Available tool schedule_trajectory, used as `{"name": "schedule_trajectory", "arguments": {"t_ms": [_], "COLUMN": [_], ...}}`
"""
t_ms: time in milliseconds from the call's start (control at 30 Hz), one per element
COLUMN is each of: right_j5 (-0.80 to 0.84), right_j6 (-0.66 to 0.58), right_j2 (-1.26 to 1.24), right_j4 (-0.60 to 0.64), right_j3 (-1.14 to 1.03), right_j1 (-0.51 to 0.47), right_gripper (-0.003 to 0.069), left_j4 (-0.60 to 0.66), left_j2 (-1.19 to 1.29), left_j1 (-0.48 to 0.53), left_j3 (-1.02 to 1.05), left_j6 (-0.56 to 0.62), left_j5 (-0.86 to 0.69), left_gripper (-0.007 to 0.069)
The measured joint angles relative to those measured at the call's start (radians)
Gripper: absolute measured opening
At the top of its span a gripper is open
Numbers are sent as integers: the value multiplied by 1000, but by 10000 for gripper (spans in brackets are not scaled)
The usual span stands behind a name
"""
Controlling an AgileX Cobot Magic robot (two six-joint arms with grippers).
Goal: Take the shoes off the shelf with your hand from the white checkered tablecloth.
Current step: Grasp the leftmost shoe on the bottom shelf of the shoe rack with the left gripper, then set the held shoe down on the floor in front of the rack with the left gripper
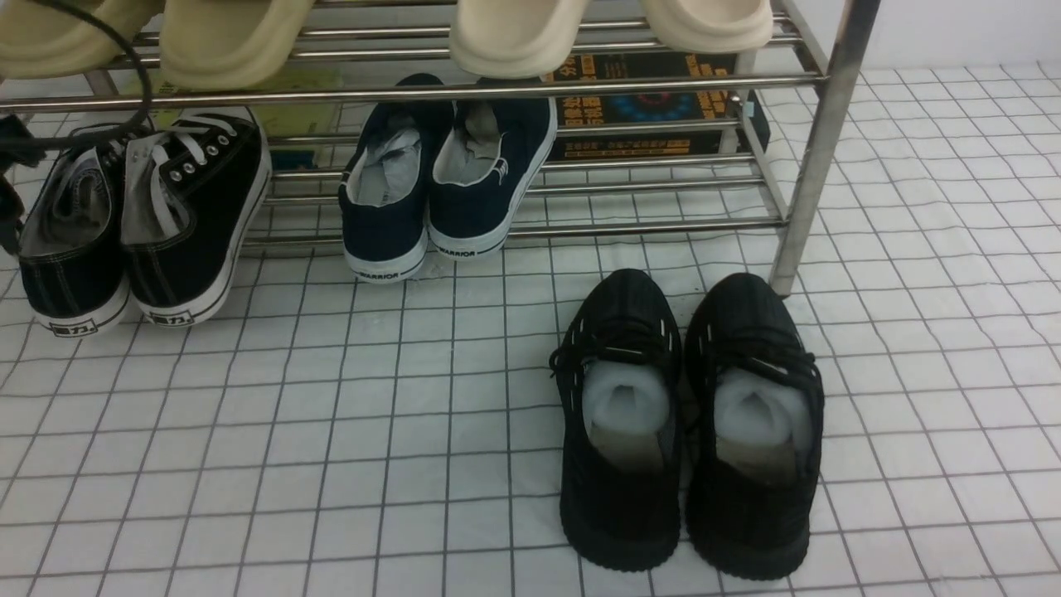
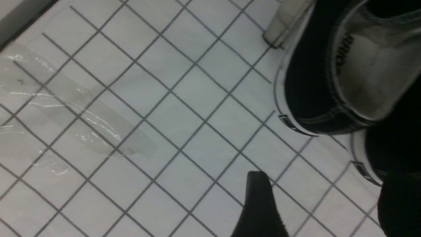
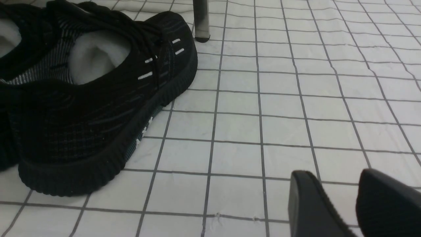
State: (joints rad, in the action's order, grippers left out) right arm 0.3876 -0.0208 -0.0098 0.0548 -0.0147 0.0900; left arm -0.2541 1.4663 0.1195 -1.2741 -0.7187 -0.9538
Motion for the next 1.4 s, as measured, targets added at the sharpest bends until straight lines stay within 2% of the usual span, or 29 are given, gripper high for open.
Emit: {"name": "schedule_trajectory", "arguments": {"t_ms": [133, 367, 767, 833, 900, 967, 1000, 1033, 1067, 1133, 1333, 1400], "right_j5": [0, 0, 0, 0, 0, 0, 0, 0, 0, 0, 0, 0], "right_j6": [0, 0, 0, 0, 0, 0, 0, 0, 0, 0, 0, 0], "right_j2": [0, 0, 0, 0, 0, 0, 0, 0, 0, 0, 0, 0], "right_j4": [0, 0, 0, 0, 0, 0, 0, 0, 0, 0, 0, 0], "right_j3": [0, 0, 0, 0, 0, 0, 0, 0, 0, 0, 0, 0], "right_j1": [0, 0, 0, 0, 0, 0, 0, 0, 0, 0, 0, 0], "right_gripper": [237, 237, 237, 237, 239, 239, 239, 239, 239, 239, 239, 239], "left_j4": [-1, -15, -26, -34, -39, -45, -45, -52, -52, -53, -38, -35], "left_j2": [74, 122, 201, 211, 223, 231, 231, 231, 231, 226, 136, 54], "left_j1": [11, 13, 13, 13, 13, 13, 13, 13, 13, 13, 13, 13], "left_j3": [-6, -11, -14, -14, -15, -16, -16, -16, -16, -16, -15, -15], "left_j6": [-7, -33, -35, -36, -36, -36, -36, -37, -37, -33, 14, 45], "left_j5": [32, 183, 228, 231, 236, 238, 237, 231, 230, 223, 124, 48], "left_gripper": [488, 488, 465, 426, 347, 224, 213, 121, 110, 37, 25, 23]}}
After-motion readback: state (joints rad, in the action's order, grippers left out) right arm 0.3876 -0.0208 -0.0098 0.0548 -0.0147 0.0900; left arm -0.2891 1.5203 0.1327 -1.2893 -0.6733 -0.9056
